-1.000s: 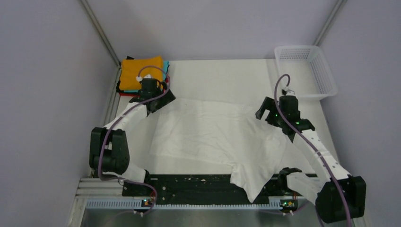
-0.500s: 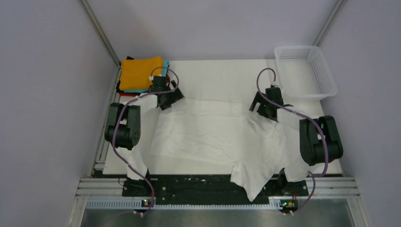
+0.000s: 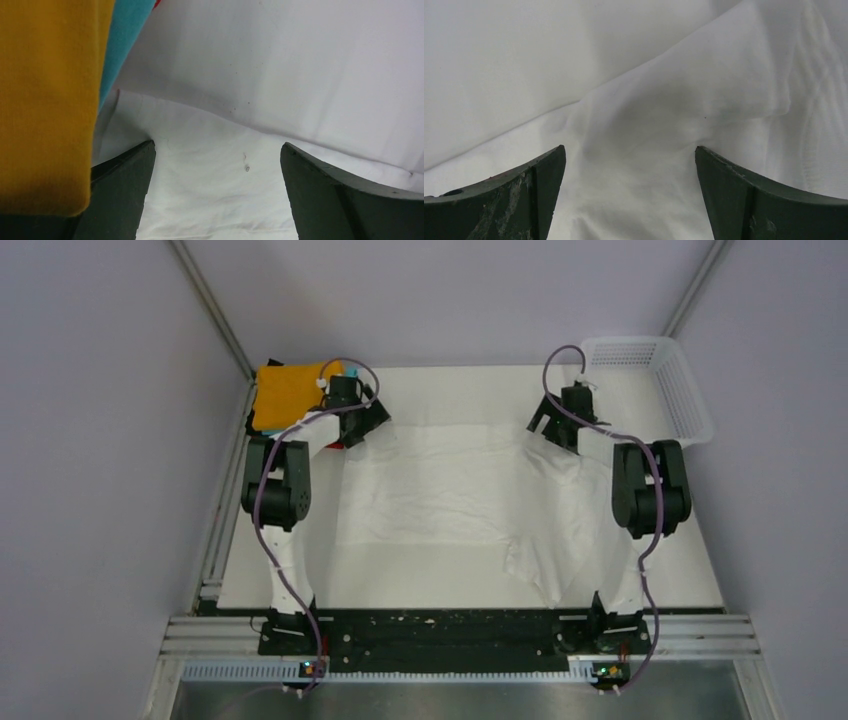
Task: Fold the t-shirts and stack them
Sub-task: Fold the flattened tshirt in 1/3 of the way
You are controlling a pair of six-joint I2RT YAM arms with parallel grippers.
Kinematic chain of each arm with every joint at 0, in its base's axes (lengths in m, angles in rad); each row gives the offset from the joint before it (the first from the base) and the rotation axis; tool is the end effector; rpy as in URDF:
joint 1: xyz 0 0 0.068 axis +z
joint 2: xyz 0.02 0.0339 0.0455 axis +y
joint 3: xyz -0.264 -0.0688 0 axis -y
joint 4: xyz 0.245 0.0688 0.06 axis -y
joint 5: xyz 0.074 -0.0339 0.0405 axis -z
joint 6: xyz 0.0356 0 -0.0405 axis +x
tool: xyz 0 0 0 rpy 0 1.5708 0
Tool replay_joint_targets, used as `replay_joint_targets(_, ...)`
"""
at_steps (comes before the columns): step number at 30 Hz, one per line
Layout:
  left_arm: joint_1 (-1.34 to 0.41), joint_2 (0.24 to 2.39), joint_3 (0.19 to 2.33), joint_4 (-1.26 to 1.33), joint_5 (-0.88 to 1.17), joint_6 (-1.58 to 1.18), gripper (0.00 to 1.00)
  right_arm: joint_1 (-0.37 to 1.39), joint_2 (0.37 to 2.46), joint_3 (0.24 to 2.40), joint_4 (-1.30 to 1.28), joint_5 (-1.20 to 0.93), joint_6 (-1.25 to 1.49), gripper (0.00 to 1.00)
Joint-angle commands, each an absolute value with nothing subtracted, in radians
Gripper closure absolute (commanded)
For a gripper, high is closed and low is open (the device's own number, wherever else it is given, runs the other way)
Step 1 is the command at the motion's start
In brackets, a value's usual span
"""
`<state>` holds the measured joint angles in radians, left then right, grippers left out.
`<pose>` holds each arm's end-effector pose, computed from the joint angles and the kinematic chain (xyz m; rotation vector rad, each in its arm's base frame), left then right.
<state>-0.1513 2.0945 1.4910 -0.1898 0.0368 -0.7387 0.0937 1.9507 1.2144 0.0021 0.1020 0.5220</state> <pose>0.4592 -0.0713 0.1744 -0.6815 2.3163 -0.4658 0.4194 0.0358 0.1653 0.5416 2.2440 0.1986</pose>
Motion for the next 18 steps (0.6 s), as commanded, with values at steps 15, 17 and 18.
replay_joint_targets(15, -0.389, 1.373, 0.989, -0.338, -0.29, -0.486, 0.01, 0.446, 1.324, 0.893, -0.415, 0.363, 0.43, 0.01)
replay_joint_targets(17, -0.419, 1.261, 0.899, -0.421, -0.34, -0.602, 0.01, 0.545, 1.248, 0.814, -0.506, 0.399, 0.524, 0.02)
replay_joint_targets(18, -0.426, 1.214, 0.849, -0.447, -0.327, -0.657, 0.01, 0.581, 1.215, 0.778, -0.537, 0.397, 0.557, 0.03)
